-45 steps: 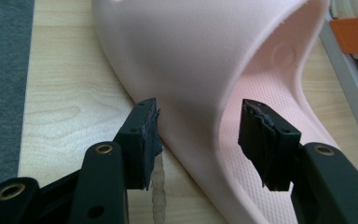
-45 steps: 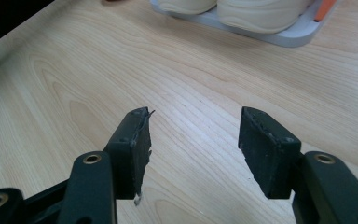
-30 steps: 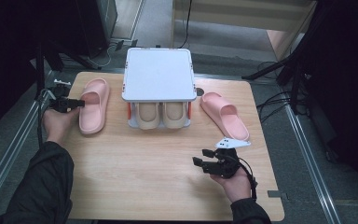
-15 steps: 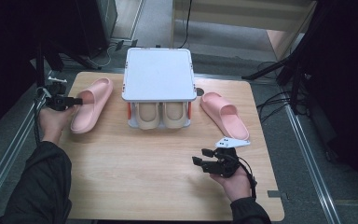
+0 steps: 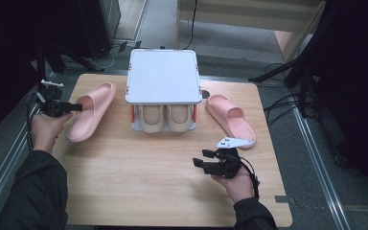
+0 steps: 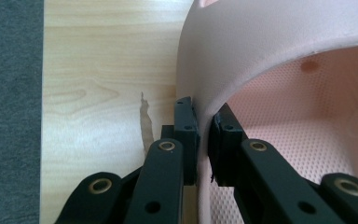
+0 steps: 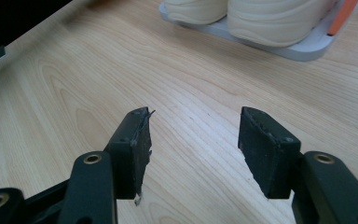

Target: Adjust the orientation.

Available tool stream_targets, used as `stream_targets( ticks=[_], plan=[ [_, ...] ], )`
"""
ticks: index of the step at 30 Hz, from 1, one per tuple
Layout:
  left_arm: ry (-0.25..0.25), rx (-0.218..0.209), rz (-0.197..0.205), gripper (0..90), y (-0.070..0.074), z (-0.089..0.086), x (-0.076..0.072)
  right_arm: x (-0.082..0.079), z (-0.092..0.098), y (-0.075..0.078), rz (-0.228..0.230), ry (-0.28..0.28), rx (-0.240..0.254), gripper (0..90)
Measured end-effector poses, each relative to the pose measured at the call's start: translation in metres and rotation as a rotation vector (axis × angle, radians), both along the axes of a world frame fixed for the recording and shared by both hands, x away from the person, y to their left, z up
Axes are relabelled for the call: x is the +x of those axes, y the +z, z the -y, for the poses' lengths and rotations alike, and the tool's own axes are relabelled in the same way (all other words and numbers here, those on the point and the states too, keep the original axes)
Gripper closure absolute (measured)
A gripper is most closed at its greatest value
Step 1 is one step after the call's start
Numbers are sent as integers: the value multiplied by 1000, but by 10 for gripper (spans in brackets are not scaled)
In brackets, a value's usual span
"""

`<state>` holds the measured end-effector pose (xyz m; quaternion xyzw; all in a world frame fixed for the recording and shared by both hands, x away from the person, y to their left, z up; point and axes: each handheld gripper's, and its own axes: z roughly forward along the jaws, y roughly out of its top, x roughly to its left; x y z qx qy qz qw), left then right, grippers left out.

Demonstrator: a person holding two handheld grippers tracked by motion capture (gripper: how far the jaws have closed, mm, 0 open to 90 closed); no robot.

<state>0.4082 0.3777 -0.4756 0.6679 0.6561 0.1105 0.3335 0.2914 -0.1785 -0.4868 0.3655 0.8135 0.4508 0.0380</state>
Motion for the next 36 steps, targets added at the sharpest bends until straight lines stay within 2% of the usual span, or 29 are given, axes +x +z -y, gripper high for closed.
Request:
stream_targets(
  ticks=[3,7,16,20,23,29,36],
  plan=[
    [-15,9,13,831,5,1,-10,3,-4,0,3,13,-2,444],
    [-8,1,28,832,11,-1,-26,7,-8,1,2,23,1,443],
    [-20,12,17,829,17,1,-60,15,-19,2,-4,54,-8,436],
    [-28,7,15,828,18,2,-74,20,-24,3,3,69,-5,436],
    [-35,-14,19,829,18,4,-83,22,-28,4,2,79,-9,436],
    [-74,4,17,828,20,16,-101,27,-35,4,-2,90,-23,435],
    [-135,10,15,827,21,36,-116,28,-37,6,4,99,-7,436]
  ],
)
